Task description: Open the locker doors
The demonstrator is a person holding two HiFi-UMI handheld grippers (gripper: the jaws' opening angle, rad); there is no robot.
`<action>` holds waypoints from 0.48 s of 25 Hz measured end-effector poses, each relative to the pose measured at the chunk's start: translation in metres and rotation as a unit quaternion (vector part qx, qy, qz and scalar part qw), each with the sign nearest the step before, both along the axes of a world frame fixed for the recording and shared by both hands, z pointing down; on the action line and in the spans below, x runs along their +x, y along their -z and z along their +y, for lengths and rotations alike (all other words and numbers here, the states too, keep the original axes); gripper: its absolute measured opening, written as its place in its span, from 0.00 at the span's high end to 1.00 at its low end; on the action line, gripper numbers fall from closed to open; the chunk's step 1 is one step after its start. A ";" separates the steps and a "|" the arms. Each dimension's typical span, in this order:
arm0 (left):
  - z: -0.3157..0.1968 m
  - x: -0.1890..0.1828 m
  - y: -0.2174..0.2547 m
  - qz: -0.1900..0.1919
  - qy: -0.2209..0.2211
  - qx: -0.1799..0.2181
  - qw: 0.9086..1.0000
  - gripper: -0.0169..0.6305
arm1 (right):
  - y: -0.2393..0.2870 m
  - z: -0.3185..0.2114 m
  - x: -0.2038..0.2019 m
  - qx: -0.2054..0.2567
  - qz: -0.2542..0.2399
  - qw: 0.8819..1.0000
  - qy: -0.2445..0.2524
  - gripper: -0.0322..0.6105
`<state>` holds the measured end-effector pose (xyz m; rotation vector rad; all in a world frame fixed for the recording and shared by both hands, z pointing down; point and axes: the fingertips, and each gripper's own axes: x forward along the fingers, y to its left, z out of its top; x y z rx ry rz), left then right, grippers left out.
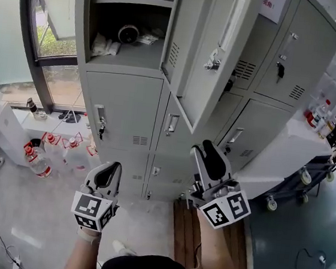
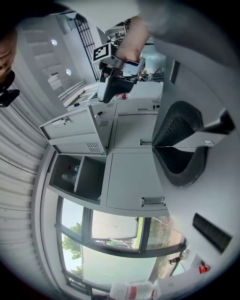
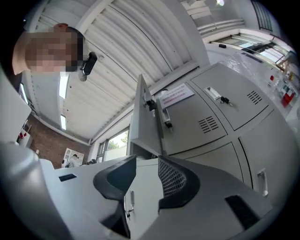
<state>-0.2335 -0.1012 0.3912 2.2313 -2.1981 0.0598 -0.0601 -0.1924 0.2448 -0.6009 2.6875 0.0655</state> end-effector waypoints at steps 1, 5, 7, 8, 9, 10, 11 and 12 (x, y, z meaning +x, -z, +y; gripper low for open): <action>0.000 0.001 -0.003 -0.001 -0.004 0.001 1.000 0.94 | -0.010 0.002 -0.002 -0.003 0.010 1.000 -0.003 0.69; 0.007 -0.004 -0.017 -0.003 -0.010 -0.005 1.000 0.94 | -0.051 0.006 -0.022 -0.028 0.049 0.998 -0.001 0.69; 0.012 -0.013 -0.025 0.002 -0.005 -0.010 1.000 0.94 | -0.072 0.008 -0.037 -0.038 0.068 0.997 0.004 0.69; 0.014 -0.018 -0.029 0.004 -0.002 -0.012 1.000 0.94 | -0.081 0.009 -0.047 -0.041 0.077 0.996 0.005 0.69; 0.017 -0.025 -0.032 0.006 0.001 -0.014 1.000 0.94 | -0.090 0.010 -0.058 -0.044 0.085 0.995 0.008 0.69; 0.021 -0.033 -0.035 0.007 0.004 -0.015 1.000 0.94 | -0.098 0.012 -0.070 -0.047 0.093 0.995 0.011 0.69; 0.024 -0.041 -0.038 0.008 0.006 -0.017 1.000 0.94 | -0.106 0.015 -0.083 -0.051 0.099 0.994 0.015 0.69; 0.028 -0.050 -0.041 0.009 0.009 -0.019 1.000 0.94 | -0.115 0.017 -0.096 -0.055 0.106 0.993 0.019 0.69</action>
